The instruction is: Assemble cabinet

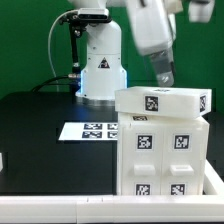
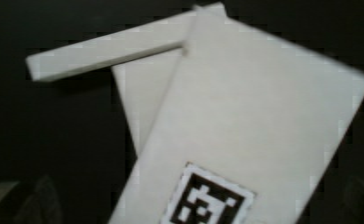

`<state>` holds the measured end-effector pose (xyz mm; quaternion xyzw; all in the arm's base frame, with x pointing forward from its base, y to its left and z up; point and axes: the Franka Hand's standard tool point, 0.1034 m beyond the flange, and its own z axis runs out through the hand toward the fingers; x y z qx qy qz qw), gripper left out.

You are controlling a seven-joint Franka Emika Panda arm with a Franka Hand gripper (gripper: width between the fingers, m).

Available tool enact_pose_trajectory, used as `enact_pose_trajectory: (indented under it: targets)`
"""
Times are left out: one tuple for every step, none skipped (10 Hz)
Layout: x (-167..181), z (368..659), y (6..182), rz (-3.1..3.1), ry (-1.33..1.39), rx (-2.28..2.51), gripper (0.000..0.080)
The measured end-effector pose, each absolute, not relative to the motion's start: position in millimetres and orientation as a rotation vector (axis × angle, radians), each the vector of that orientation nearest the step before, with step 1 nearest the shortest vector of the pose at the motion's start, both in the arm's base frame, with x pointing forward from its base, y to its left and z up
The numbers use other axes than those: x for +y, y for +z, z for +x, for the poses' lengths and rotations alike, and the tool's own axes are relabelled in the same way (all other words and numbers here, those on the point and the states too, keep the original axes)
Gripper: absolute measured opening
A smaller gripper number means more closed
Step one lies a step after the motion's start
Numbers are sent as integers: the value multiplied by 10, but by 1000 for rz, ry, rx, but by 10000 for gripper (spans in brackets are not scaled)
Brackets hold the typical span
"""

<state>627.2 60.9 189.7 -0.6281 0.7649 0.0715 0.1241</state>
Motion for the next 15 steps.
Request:
enact_pose_trajectory:
  targets:
    - [618,6288,1921,-1932,208,2142,798]
    - [613,6288,1903,-1974,195,2103,798]
    - [608,6287,1901,-2070,177,2004,796]
    - [594,6262,1895,-2226,154,1864,796]
    - [584,6248,1908,-2411,126,1690,796]
    - [587,6243,1945,-2586,120,1475,796]
    - [593,6255,1985,-2726,111,1257,796]
    - [611,6250,1992,-2828,99,1061,796]
    - [611,6249,1987,-2855,93,980,796]
    - [598,6250,1987,-2881,87,898,796]
    - [593,6250,1987,-2912,80,785,796]
    - [576,6247,1978,-2984,63,564,796]
    - [596,6241,1956,-3055,49,258,796]
    - [655,6225,1919,-3077,52,-10,796]
    - [691,6223,1871,-3076,37,-137,796]
